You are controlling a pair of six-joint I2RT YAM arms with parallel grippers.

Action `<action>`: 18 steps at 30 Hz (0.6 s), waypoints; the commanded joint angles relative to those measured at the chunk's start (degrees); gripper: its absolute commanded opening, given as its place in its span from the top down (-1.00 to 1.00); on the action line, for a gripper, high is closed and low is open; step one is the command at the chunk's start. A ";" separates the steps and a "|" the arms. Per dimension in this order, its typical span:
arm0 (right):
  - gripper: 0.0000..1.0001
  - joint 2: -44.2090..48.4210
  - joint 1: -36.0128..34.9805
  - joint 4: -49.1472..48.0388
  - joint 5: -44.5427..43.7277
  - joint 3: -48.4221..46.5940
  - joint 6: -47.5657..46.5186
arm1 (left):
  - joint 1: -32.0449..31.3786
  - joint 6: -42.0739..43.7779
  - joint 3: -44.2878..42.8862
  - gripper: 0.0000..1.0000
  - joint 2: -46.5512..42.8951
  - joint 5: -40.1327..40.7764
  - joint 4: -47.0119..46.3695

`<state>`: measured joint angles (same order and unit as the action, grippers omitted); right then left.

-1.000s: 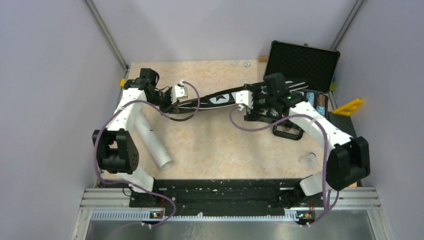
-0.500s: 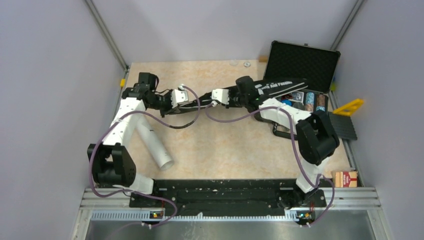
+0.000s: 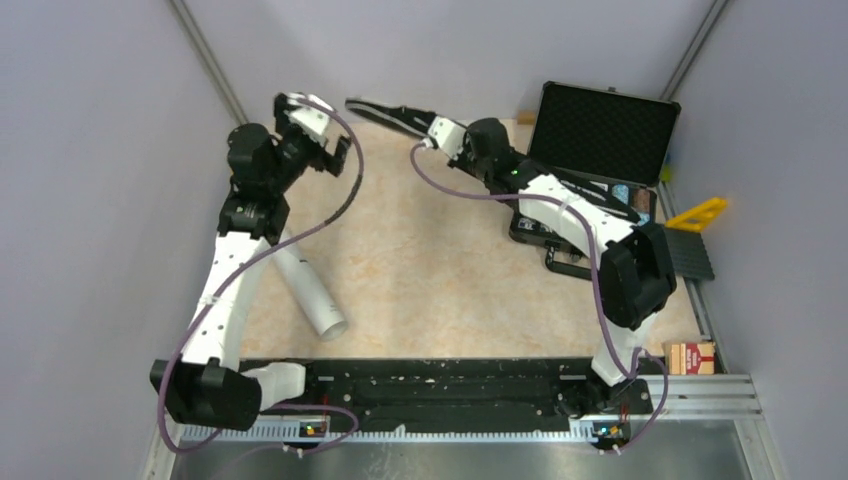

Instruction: Pack up the badminton gear

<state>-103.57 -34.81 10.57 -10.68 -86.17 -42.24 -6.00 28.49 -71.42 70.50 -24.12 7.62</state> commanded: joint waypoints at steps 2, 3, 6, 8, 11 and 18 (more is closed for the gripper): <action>1.00 5.62 -1.25 -1.54 -11.97 -12.69 9.25 | -0.24 -26.98 -5.49 -0.88 -7.15 11.88 -18.41; 1.00 5.88 -1.82 -0.78 -12.93 -14.36 10.86 | -0.24 -29.84 -5.45 -0.89 -8.26 14.45 -18.29; 1.00 6.28 -3.67 4.98 -10.58 -20.46 18.46 | -0.24 -37.17 -1.94 -0.91 -11.88 20.18 -18.39; 1.00 6.15 -4.06 11.18 -4.08 -25.33 28.11 | -0.24 -41.56 1.64 -0.92 -14.33 22.53 -16.34; 1.00 4.93 -4.05 20.91 9.25 -33.21 42.15 | -0.24 -46.98 9.64 -0.92 -18.03 22.98 -15.23; 1.00 5.03 -4.15 13.87 39.70 -27.16 64.68 | -0.24 -52.67 25.41 -0.92 -25.83 23.59 -14.52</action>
<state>-101.93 -38.11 32.67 8.60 -117.78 3.57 -6.07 -18.24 -51.07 47.40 -2.17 -8.32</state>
